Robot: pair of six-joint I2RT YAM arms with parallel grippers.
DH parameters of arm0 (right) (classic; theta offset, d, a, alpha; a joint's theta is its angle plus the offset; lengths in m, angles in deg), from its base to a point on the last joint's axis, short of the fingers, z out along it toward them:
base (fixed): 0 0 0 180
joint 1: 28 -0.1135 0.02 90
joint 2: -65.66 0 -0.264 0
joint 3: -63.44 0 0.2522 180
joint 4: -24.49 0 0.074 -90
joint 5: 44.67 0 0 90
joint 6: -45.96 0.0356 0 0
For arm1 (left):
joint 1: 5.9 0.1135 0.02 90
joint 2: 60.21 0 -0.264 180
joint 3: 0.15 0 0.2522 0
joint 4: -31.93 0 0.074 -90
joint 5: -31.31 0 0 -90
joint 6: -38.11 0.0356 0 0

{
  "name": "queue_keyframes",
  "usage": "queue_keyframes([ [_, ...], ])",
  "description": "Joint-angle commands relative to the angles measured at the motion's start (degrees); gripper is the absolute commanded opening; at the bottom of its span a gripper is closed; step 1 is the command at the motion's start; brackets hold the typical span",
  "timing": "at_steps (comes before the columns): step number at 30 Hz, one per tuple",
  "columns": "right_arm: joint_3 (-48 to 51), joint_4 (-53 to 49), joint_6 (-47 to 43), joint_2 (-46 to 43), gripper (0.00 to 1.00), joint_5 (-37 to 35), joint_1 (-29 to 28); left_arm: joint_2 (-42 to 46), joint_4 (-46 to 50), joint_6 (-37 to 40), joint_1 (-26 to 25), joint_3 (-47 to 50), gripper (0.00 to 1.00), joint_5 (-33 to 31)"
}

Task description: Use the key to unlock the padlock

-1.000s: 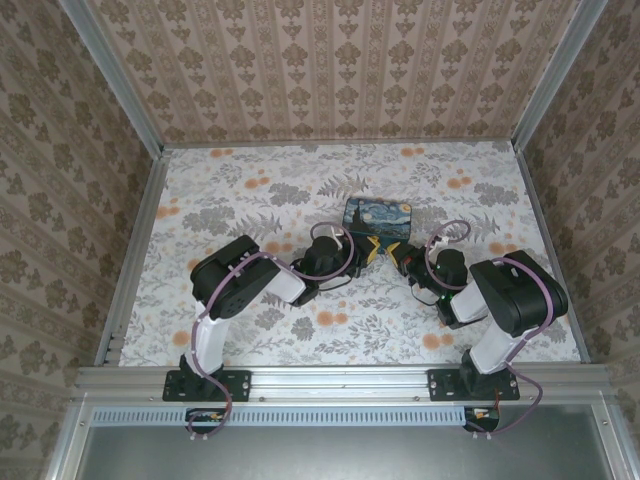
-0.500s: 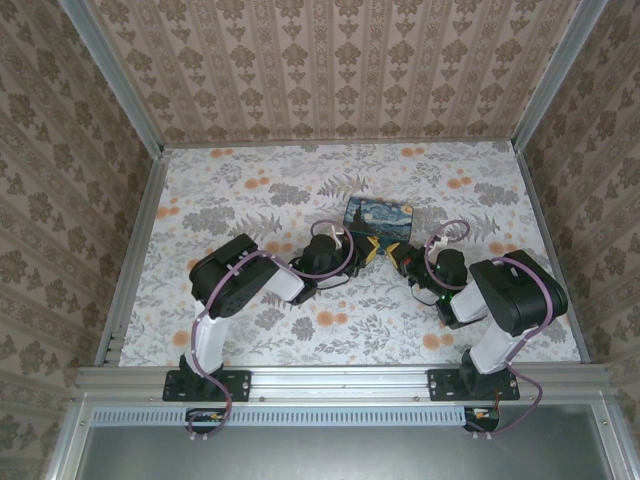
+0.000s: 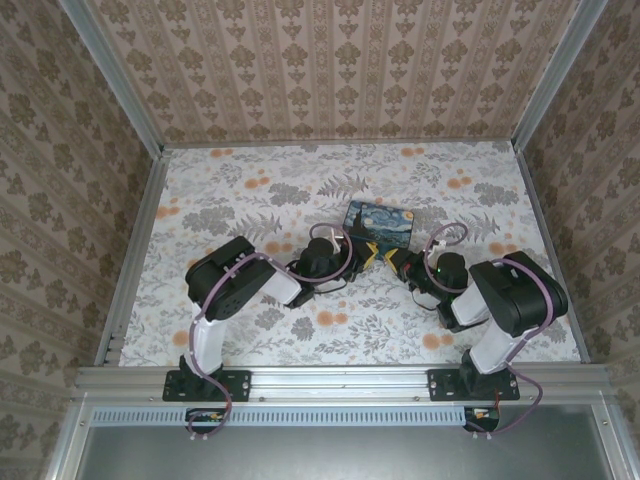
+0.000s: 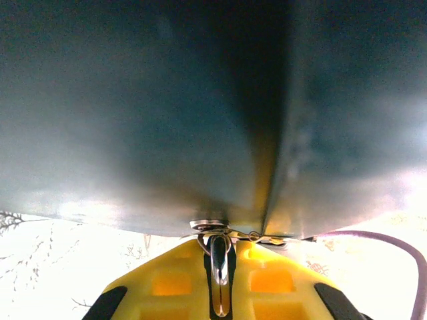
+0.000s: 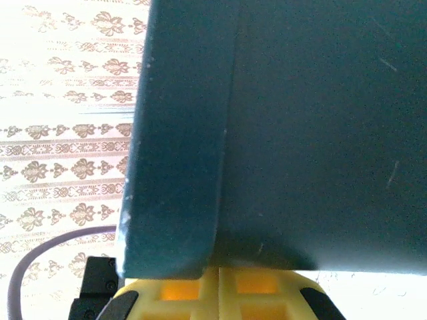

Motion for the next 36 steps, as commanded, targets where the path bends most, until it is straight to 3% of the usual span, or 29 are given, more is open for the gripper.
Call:
queue_keyframes([
  [1,0.3,-1.4,-2.8,-0.1,0.0,1.5,-1.4,5.2,-12.0,1.3,-5.4,-1.0,0.0,10.0],
  [10,0.1,-1.4,-2.5,0.0,0.0,1.0,-1.8,4.8,-12.0,0.7,-5.7,-1.4,0.0,7.2],
  [27,0.5,-1.4,9.4,1.4,0.0,-9.3,-4.5,2.1,-12.2,0.6,-8.1,-2.8,0.0,-0.5],
  [36,-1.3,-1.1,10.1,2.9,0.0,-9.5,-3.6,1.8,-12.3,1.2,-8.9,-3.2,0.0,-0.2],
])
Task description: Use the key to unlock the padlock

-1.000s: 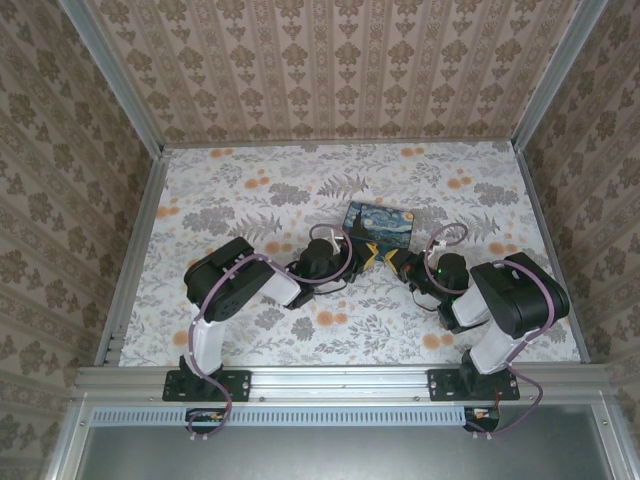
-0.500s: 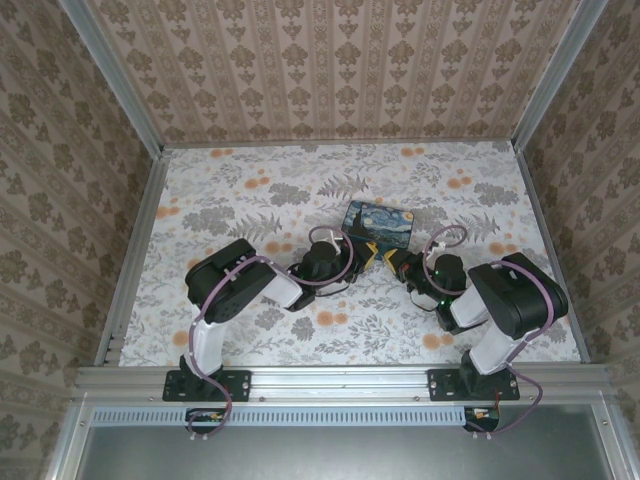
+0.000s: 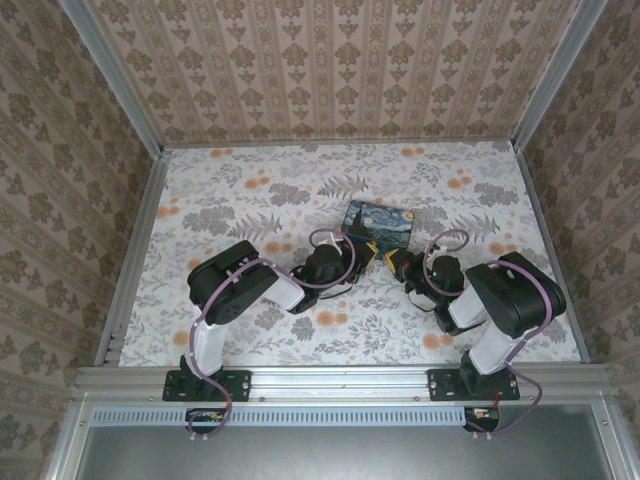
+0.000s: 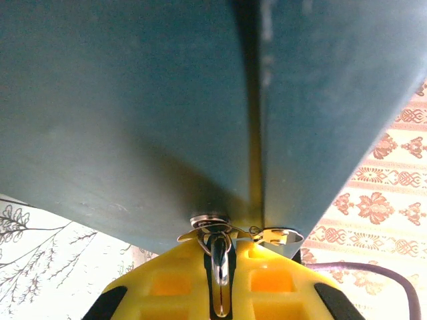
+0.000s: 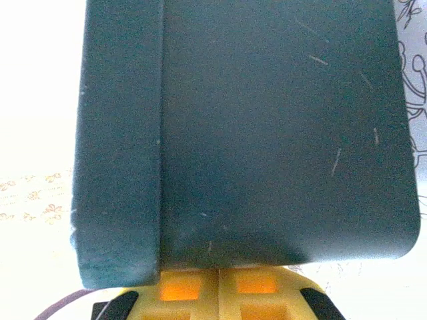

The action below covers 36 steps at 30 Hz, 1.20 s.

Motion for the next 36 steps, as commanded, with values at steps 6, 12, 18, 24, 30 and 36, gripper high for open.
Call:
queue_keyframes([
  [6,-5.1,-1.7,-2.0,2.6,0.0,2.2,1.5,2.3,-12.1,2.1,-5.6,-2.5,0.0,12.4],
  [12,-7.0,-1.3,-2.8,5.0,0.0,4.9,1.6,0.4,-12.2,1.2,-5.6,-2.8,0.0,12.8],
  [18,-5.5,-1.4,-2.8,3.4,0.0,3.3,-0.7,-1.2,-12.0,1.1,-5.7,-4.1,0.0,10.1],
  [24,-4.6,-1.2,-1.2,2.2,0.0,2.2,-1.1,-4.2,-12.1,0.5,-5.6,-6.5,0.0,8.5],
  [30,-6.5,-3.6,0.3,-0.8,0.0,4.3,-1.5,-6.2,-12.1,-0.5,-5.2,-6.7,0.0,7.9],
  [36,-8.9,-4.5,-0.2,0.8,0.0,5.1,-4.0,-6.7,-12.1,-0.3,-5.1,-7.2,0.0,8.1],
])
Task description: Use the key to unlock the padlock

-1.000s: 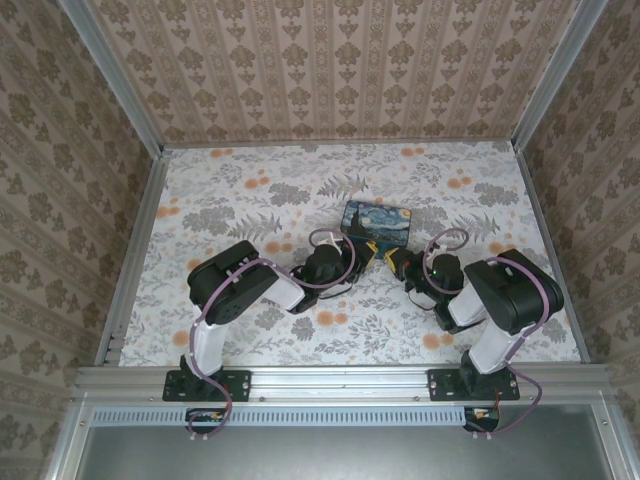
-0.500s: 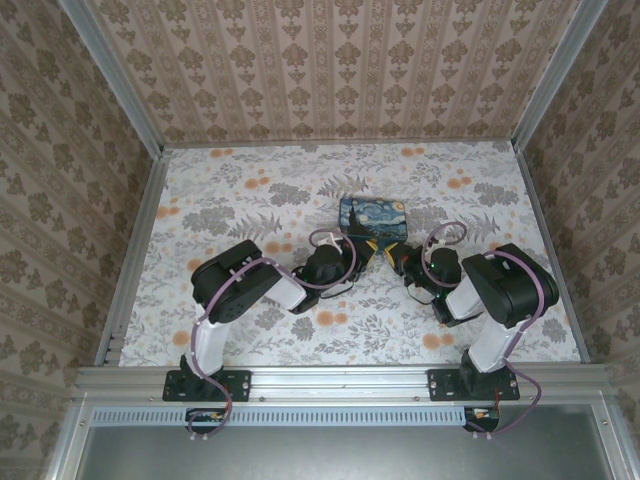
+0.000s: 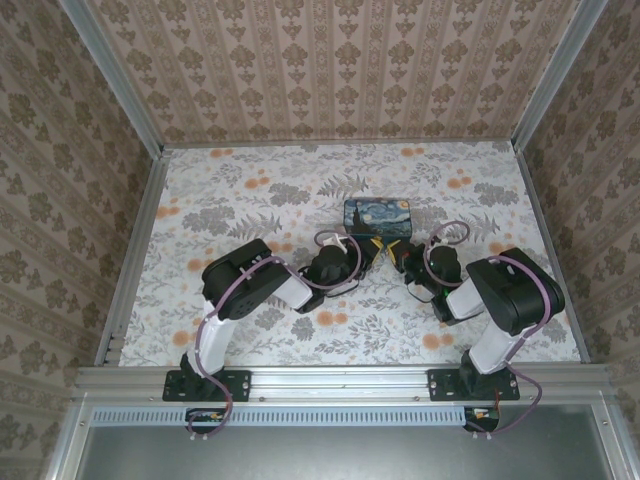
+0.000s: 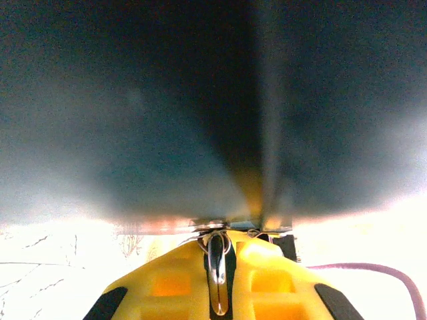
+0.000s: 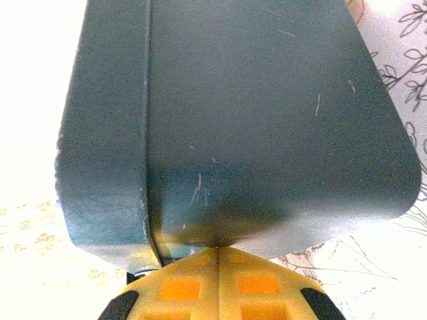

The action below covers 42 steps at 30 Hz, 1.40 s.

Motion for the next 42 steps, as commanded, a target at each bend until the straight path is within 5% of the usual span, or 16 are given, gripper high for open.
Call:
queue_keyframes([
  [1,-3.7,1.3,-0.3,0.6,0.0,7.7,-5.0,-1.2,-6.5,0.1,-4.2,-2.8,0.0,10.8],
  [4,-4.2,-0.2,-2.4,0.4,0.03,8.3,-4.6,-1.8,-6.5,1.3,-3.3,-1.1,0.0,9.4],
  [8,-3.9,-2.8,-5.5,-0.9,0.45,8.4,-3.4,-1.8,-6.5,4.0,-1.1,1.4,0.0,7.8],
  [10,-3.4,-4.5,-6.5,-2.2,0.57,8.4,-2.5,-1.7,-6.5,4.9,0.2,2.5,0.0,7.5],
  [16,-0.2,-11.5,-10.2,-8.9,0.73,10.4,-0.2,-1.9,-6.5,5.3,3.1,3.8,0.0,8.6],
  [20,1.7,-20.6,-15.3,-16.5,0.74,13.7,1.7,-1.8,-6.5,5.4,4.6,3.6,0.0,10.5],
  [29,-1.4,-60.5,-37.9,-41.9,0.73,12.4,2.5,-1.1,-6.4,4.4,7.3,4.5,0.0,14.3],
  [35,-6.6,-70.4,-53.6,-42.1,0.66,7.5,0.0,-1.5,-6.4,3.3,8.0,3.7,0.0,16.9],
  [42,-12.4,-72.6,-66.2,-34.6,0.55,-5.8,-10.8,-2.1,-6.4,2.2,8.2,3.4,0.0,18.9],
])
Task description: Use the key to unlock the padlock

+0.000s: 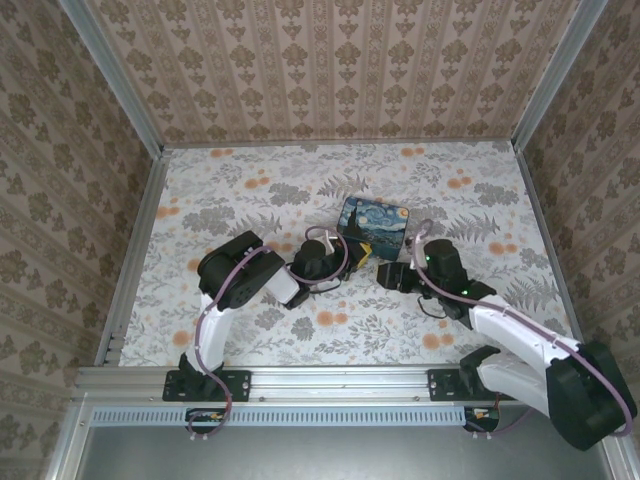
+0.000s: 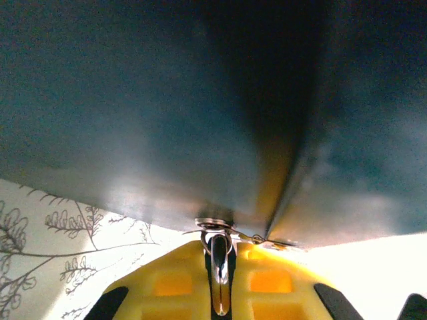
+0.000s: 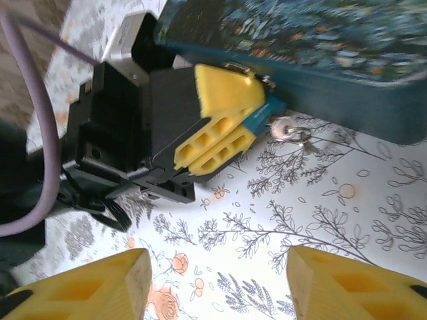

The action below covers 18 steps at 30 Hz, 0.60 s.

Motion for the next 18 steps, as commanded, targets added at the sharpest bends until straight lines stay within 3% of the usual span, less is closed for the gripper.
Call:
queue_keyframes([
  [1,-3.2,-4.0,-9.9,3.3,0.53,-10.0,-3.5,-0.4,-2.7,-0.8,0.4,-0.8,0.0,2.4],
  [18,-9.7,-3.3,-21.9,14.7,0.43,-31.6,-13.5,-0.3,-2.5,-3.8,0.7,-0.8,0.0,4.5],
])
